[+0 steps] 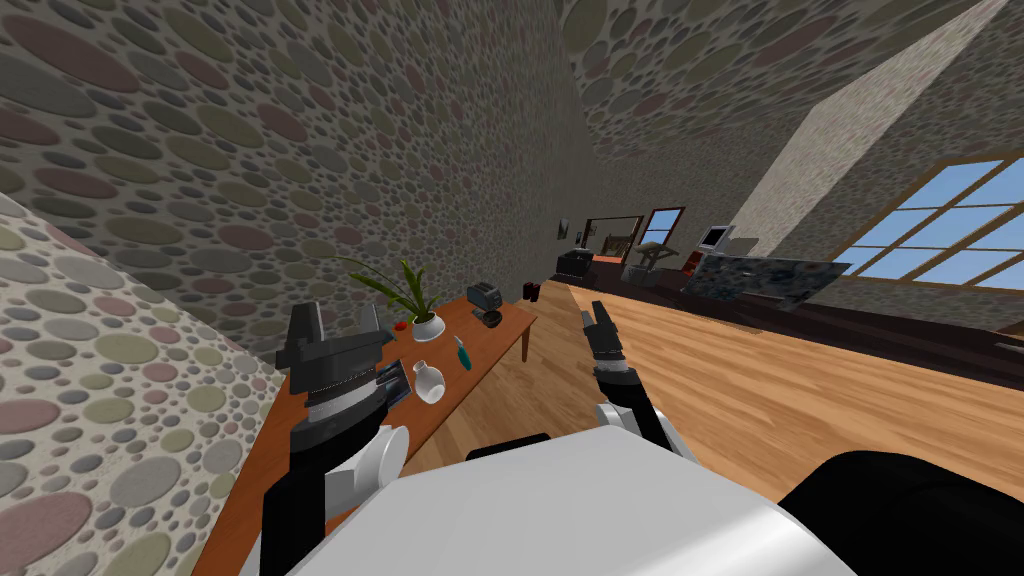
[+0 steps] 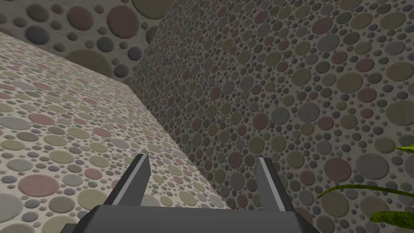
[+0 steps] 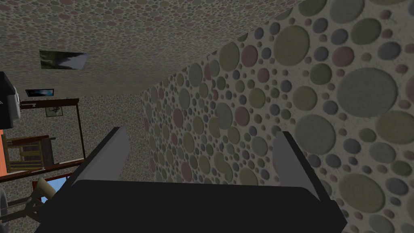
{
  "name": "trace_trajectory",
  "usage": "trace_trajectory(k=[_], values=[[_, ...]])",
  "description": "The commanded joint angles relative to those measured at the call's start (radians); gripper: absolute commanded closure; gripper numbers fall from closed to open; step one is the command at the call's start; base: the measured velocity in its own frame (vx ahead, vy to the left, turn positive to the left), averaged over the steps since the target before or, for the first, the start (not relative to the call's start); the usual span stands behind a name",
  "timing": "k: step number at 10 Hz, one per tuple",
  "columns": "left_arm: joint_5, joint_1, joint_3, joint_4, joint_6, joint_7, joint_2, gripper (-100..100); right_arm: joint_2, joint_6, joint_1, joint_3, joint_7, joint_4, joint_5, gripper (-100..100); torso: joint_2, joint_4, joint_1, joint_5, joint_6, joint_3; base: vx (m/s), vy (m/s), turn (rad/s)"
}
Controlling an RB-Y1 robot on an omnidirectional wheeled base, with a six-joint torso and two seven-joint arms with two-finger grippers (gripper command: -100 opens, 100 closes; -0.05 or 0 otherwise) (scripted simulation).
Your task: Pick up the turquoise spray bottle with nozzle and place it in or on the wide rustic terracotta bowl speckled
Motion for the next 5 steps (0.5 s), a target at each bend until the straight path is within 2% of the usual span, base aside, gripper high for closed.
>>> trace_trajectory(k=[1, 5], values=[[0.015, -0.008, -0.002, 0.013, 0.000, 0.012, 0.043, -100, 0.000, 0.000, 0.000, 0.000, 0.000, 0.000, 0.000, 0, 0.000, 0.000, 0.000, 0.000, 0.000, 0.000, 0.016, -0.011, 0.011], [0.097, -0.049, -0.011, 0.079, 0.000, 0.077, 0.144, -100, 0.000, 0.000, 0.000, 0.000, 0.000, 0.000, 0.000, 0, -0.004, -0.001, -0.002, 0.000, 0.000, -0.002, 0.046, -0.032, 0.029]])
